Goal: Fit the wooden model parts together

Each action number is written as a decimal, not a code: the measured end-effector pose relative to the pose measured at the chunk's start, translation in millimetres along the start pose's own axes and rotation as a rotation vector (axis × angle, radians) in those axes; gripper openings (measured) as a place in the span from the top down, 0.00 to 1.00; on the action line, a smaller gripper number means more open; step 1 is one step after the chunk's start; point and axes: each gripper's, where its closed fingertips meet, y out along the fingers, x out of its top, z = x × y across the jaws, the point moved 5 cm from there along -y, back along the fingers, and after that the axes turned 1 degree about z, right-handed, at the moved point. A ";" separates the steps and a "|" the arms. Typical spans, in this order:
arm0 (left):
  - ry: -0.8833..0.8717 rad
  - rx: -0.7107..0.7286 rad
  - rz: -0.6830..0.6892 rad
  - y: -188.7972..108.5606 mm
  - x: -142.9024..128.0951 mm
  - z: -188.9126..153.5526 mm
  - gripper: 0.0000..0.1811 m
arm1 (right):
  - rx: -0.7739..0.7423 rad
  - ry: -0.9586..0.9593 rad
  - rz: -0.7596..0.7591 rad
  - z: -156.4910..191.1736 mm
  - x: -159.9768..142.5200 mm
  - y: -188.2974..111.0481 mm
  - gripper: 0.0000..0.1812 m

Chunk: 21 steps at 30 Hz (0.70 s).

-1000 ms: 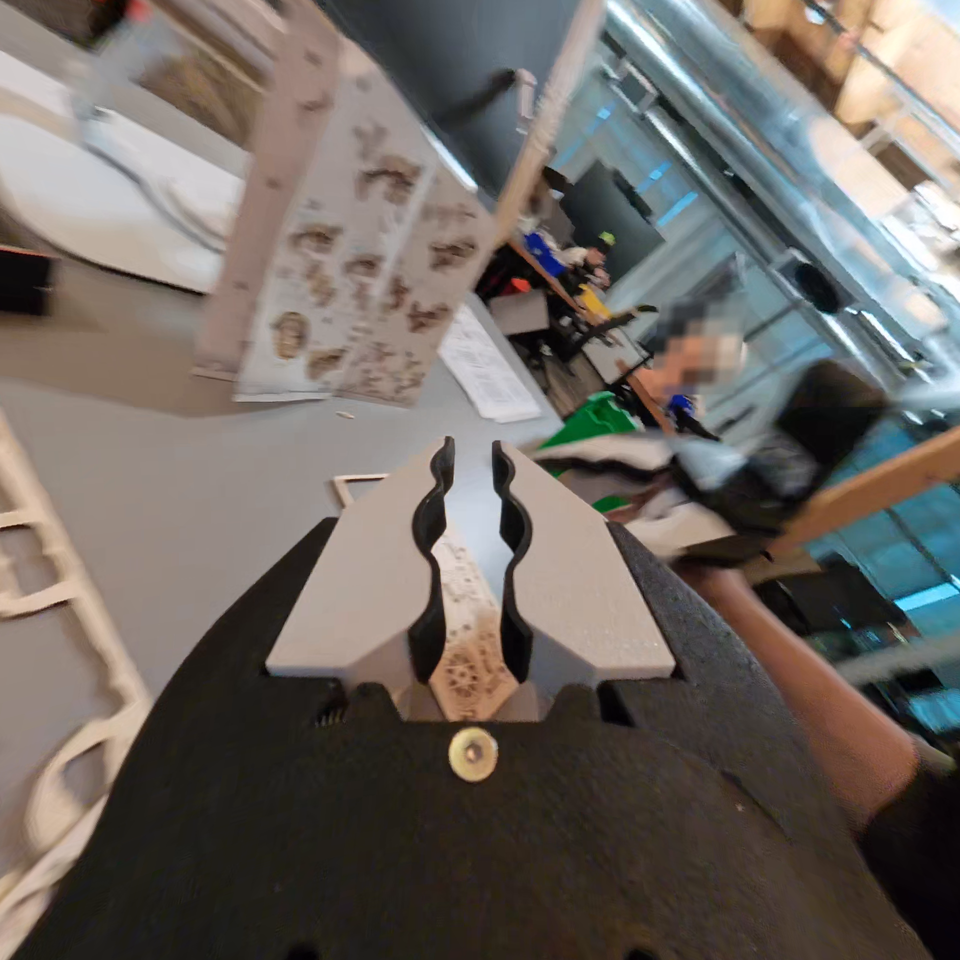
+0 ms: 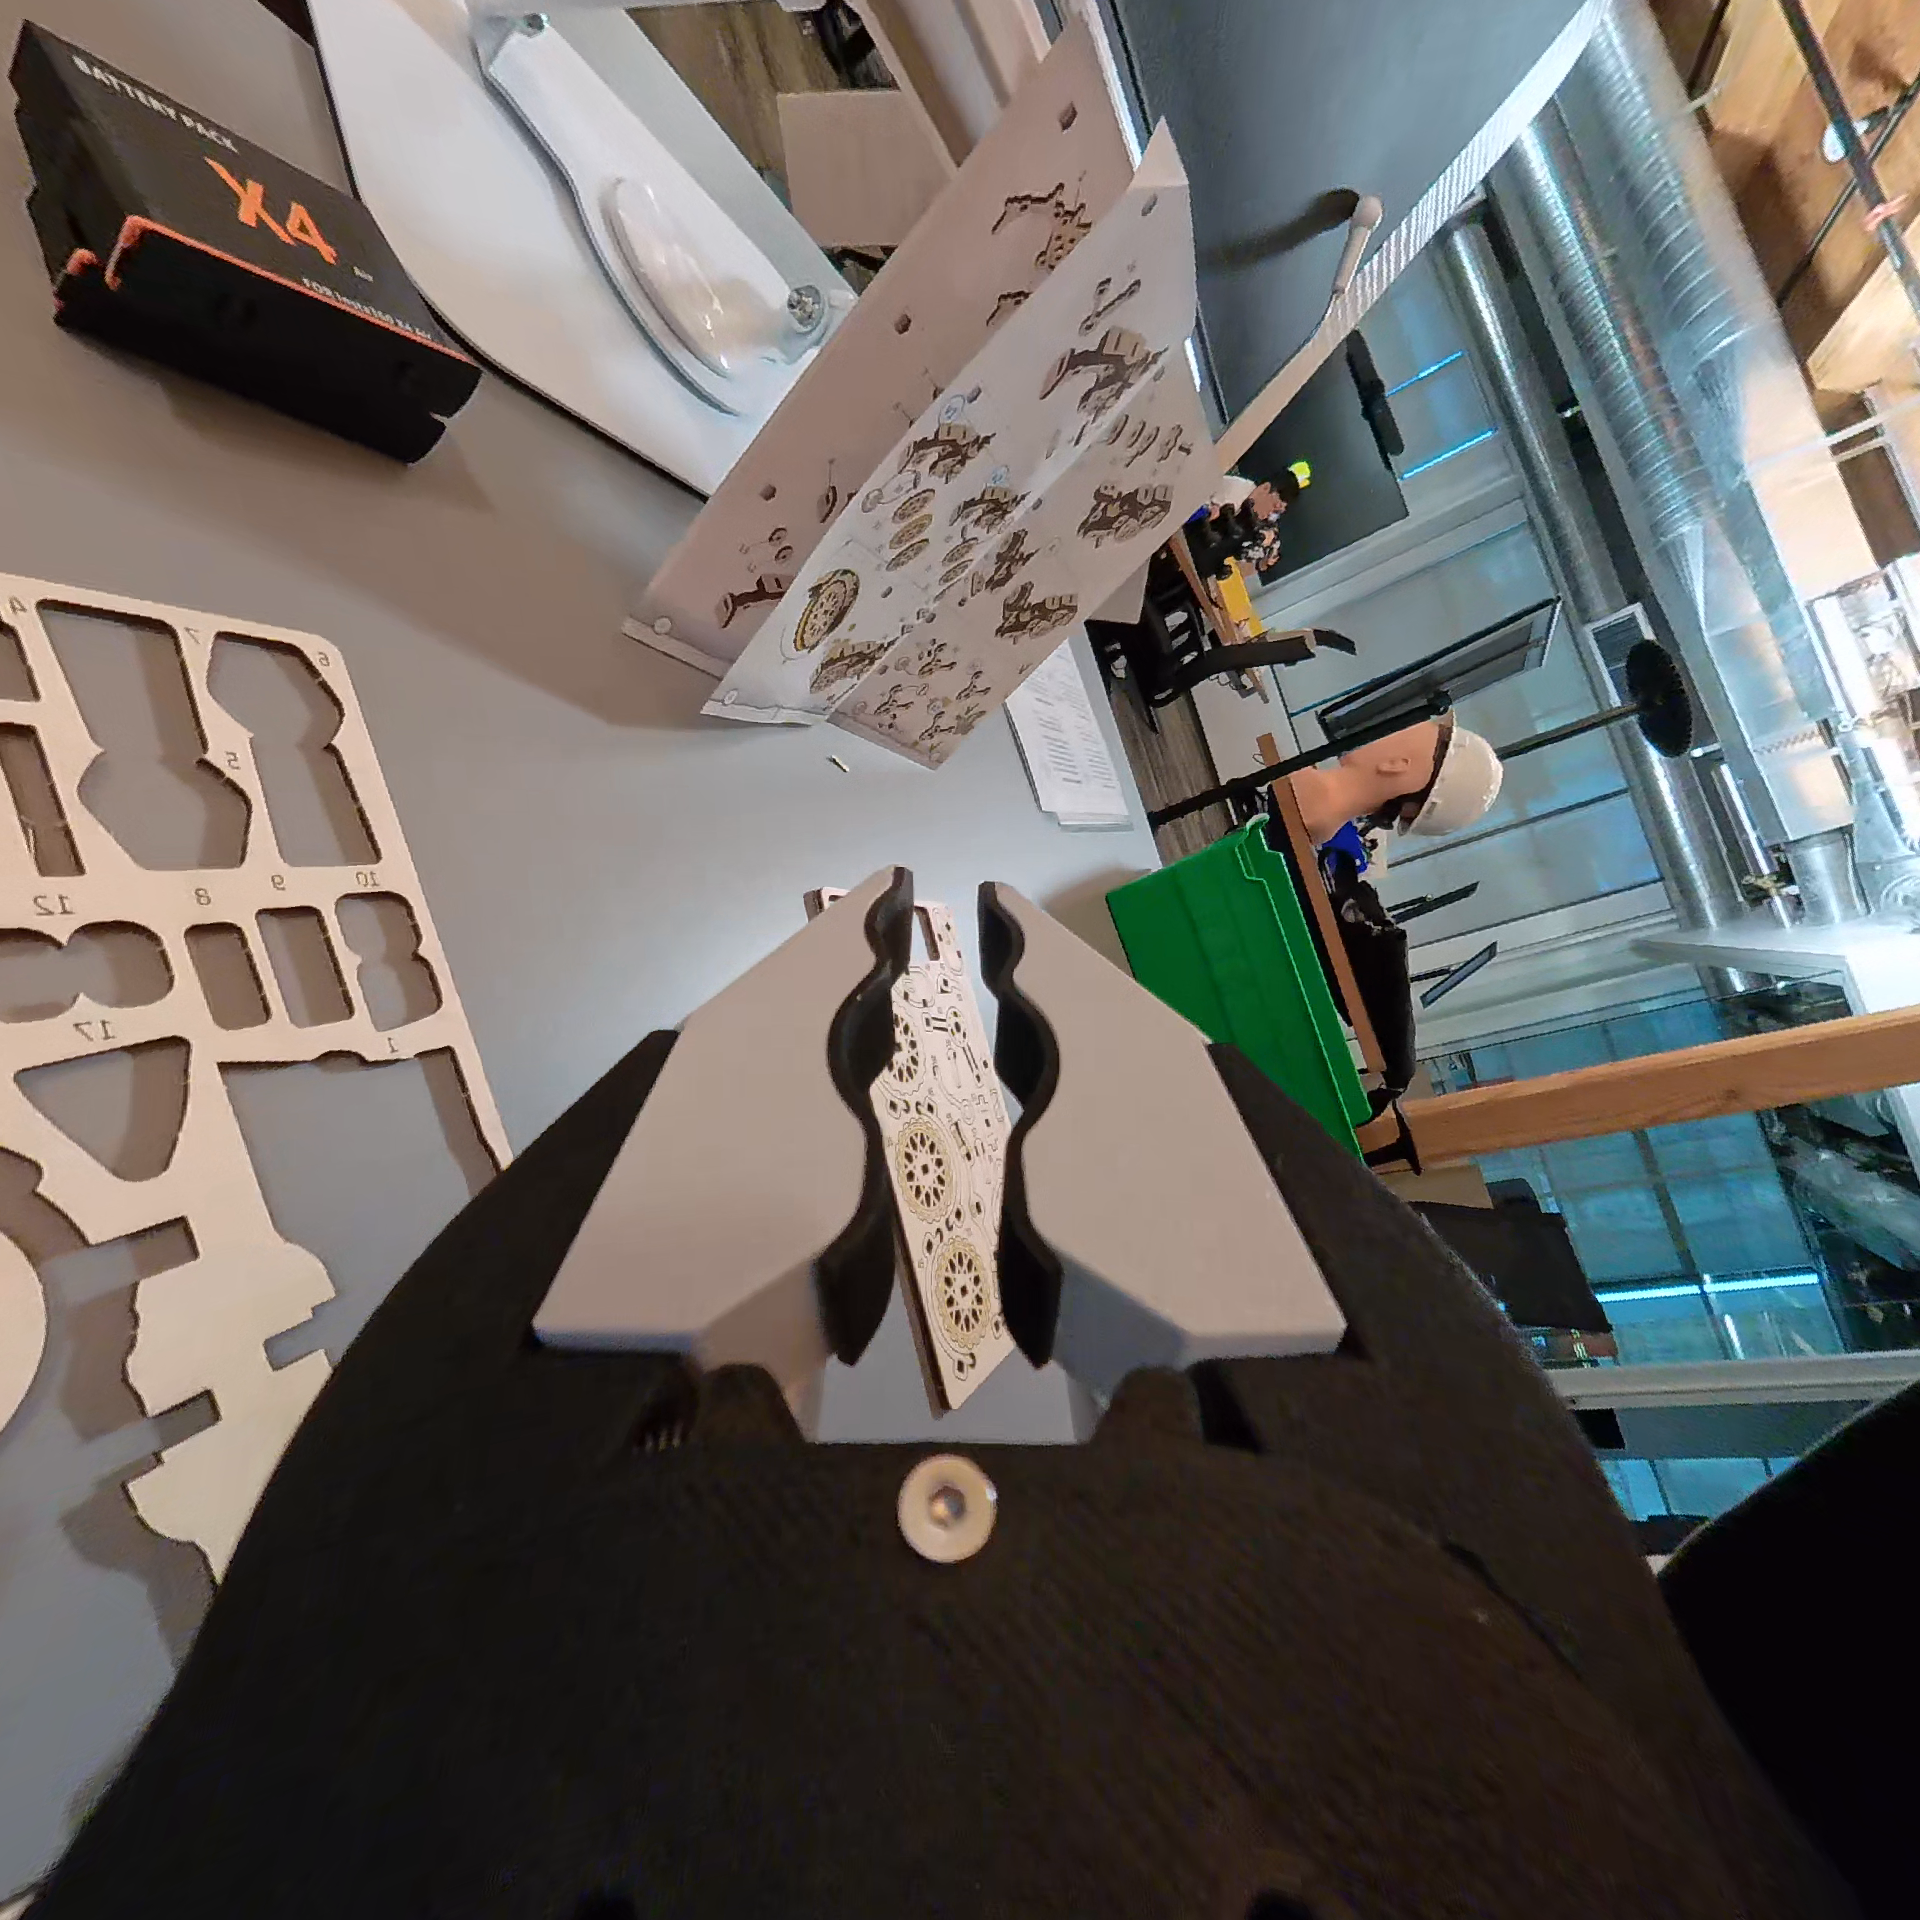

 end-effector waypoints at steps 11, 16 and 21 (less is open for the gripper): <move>-0.013 -0.014 0.024 10.7 -9.2 2.8 0.93 | 0.025 -0.034 0.114 9.1 -5.0 28.3 0.75; -0.026 -0.047 -0.009 6.2 -1.7 -1.9 0.93 | 0.034 0.056 -0.014 0.7 -2.6 3.1 1.00; -0.050 -0.092 -0.018 9.7 -0.7 -7.5 0.93 | -0.037 0.316 -0.448 -17.9 -1.7 -109.1 1.00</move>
